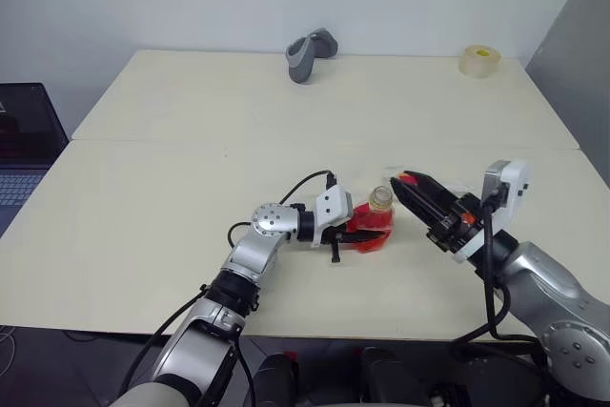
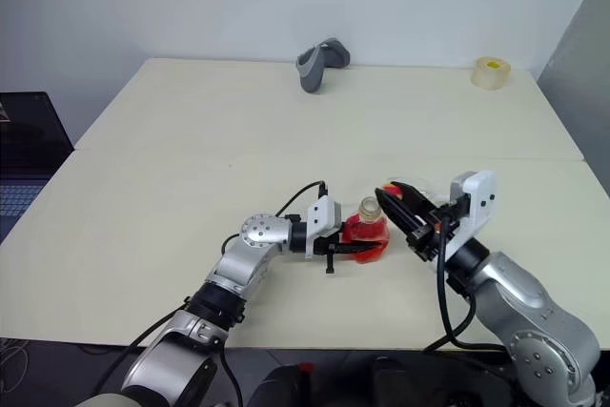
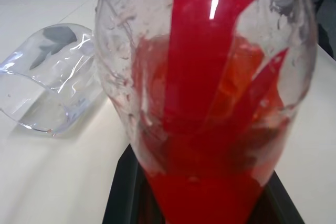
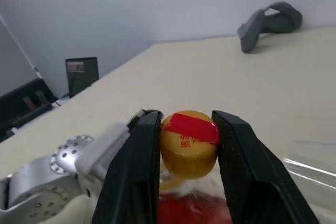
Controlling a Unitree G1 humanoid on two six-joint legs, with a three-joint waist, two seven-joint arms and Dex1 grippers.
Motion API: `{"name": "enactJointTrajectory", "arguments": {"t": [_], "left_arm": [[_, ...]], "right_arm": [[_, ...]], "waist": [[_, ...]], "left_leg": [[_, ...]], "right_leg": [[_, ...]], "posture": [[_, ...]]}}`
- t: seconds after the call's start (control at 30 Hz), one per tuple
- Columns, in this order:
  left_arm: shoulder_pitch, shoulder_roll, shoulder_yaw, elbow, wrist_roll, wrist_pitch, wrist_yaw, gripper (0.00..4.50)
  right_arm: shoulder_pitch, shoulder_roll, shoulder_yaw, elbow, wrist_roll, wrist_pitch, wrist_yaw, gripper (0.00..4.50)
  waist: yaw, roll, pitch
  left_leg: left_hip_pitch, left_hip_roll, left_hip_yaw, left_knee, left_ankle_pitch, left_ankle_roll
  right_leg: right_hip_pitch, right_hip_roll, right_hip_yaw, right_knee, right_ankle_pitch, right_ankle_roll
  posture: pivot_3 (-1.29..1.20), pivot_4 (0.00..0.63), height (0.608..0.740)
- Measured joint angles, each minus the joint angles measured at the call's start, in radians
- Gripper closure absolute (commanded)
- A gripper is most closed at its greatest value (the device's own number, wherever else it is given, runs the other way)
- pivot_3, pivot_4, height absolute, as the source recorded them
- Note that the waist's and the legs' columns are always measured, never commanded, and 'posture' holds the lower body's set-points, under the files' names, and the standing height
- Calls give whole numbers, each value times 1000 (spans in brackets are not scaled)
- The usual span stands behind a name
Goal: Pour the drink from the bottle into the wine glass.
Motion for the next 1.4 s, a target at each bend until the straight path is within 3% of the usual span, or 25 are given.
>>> {"name": "enactJointTrajectory", "arguments": {"t": [0.07, 0.23, 0.5, 0.67, 0.83, 1.13, 1.27, 1.4], "left_arm": [[4, 0, 1, -2, 0, 0, 5, 3726], [6, 2, 4, -2, -1, 0, 7, 3726], [4, -5, 5, -2, -1, 0, 14, 3726], [4, -2, 19, -2, -1, 6, 35, 3726], [4, 0, 49, -3, -9, 20, 76, 3726], [-19, 1, 152, 32, -23, 33, 193, 3726], [-65, 21, 232, 102, -25, 24, 285, 3726], [-132, 66, 327, 245, -27, -8, 389, 3726]], "right_arm": [[119, -68, -27, 27, -84, -29, 45, 3294], [288, -99, -55, 178, -269, -156, 119, 3294], [179, -14, 23, 413, -440, -305, 138, 3294], [172, 15, 25, 494, -470, -330, 147, 1670], [234, 8, -5, 443, -427, -306, 199, 6], [267, -106, -74, 270, -345, -194, 265, 0], [146, -173, -42, 128, -275, -123, 290, 0], [-97, -156, 149, 107, -280, -64, 288, 0]], "waist": [[5, 0, 0], [-1, 0, 0], [-2, 1, 0], [0, 1, 0], [3, 1, 0], [-4, 1, 0], [-5, 1, 0], [-6, 0, 1]], "left_leg": [[-1, 0, 0, 0, 0, 0], [2, 1, 3, 0, 0, 0], [2, 2, 6, -1, 0, 0], [2, 0, 6, 0, 0, 0], [2, 0, 4, 0, 0, 0], [3, 2, 4, 0, 0, 0], [3, 2, 3, 0, 0, 0], [2, 2, 2, 0, 0, 0]], "right_leg": [[0, 0, -1, -1, -1, 1], [0, 0, 3, 0, -1, 3], [0, 1, 3, 0, -1, 2], [0, 0, 4, 0, 0, 0], [1, 0, 3, 0, 0, 1], [0, 0, 3, 1, -1, 2], [1, 1, 2, 1, -1, 3], [0, 1, 1, 1, -1, 2]], "posture": [[0, 150, 740], [0, 150, 740], [0, 150, 740], [0, 150, 740], [0, 150, 740], [0, 150, 740], [0, 150, 740], [0, 150, 740]]}}
